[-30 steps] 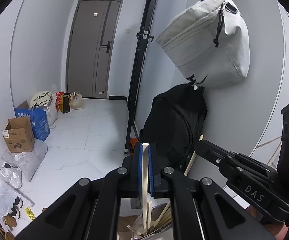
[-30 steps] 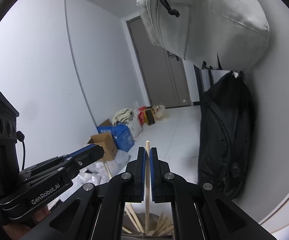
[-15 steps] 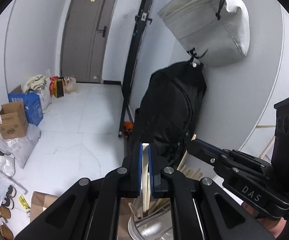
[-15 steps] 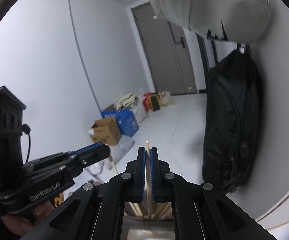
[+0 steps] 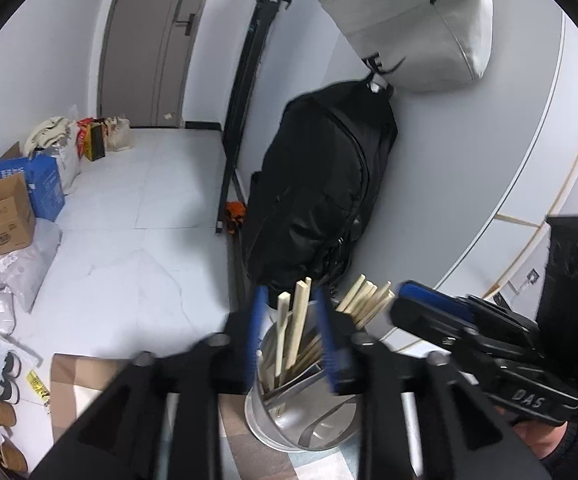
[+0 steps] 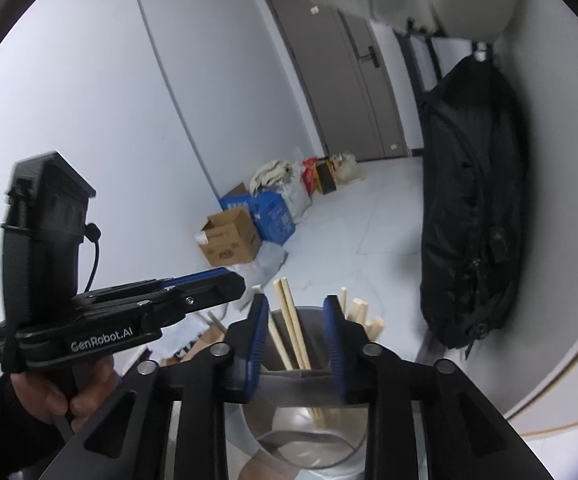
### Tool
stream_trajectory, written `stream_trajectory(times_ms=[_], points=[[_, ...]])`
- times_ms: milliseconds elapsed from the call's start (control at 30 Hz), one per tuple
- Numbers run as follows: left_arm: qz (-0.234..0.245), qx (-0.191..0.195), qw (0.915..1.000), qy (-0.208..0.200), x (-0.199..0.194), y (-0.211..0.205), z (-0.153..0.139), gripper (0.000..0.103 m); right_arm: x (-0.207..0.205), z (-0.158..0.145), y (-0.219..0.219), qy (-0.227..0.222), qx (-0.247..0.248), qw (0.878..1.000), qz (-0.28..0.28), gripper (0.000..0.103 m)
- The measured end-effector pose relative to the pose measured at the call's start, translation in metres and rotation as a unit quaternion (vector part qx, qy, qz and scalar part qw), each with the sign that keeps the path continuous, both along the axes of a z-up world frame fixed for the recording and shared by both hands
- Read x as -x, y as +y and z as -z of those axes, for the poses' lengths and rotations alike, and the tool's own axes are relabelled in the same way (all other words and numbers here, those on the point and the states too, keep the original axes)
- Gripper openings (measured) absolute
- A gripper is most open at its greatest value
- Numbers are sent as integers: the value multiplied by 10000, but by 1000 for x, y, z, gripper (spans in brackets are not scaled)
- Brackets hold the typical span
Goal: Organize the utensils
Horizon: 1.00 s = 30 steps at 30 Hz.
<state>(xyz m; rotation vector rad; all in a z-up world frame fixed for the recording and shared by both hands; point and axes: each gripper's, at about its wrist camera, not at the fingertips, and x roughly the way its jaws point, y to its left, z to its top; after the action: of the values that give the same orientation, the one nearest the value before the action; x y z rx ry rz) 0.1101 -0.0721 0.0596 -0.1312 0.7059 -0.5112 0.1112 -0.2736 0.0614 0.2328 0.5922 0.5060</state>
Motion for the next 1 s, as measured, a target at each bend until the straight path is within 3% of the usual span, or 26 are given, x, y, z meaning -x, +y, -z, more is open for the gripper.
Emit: stream_trajectory(times_ms=[33,100,233,567,633,833,1000], points=[[-46,36,10000,-64,4,2,-3,41,4,-2,-2,-24,-14,10000,60,36],[-227,37,9995,-207,12,6,-8,50,15,-6,-11,-107,-54,9997,202,40],[-508,22,9977,-444,28,10,-18,59,34,-14,-20,-278,-84,9986,438,58],[-1166,-144,9884,-963,72,14,-40,73,90,-36,-20,-733,-79,9960,509,79],[-1205,-197,9866,-1083,78,15,-44,80,100,-40,-18,-853,-71,9950,521,85],[-1237,-256,9832,-1318,105,16,-50,83,131,-47,-12,-1126,-43,9919,586,99],[-1363,-278,9778,-1567,125,19,-49,92,158,-46,-5,-1361,55,9887,627,103]])
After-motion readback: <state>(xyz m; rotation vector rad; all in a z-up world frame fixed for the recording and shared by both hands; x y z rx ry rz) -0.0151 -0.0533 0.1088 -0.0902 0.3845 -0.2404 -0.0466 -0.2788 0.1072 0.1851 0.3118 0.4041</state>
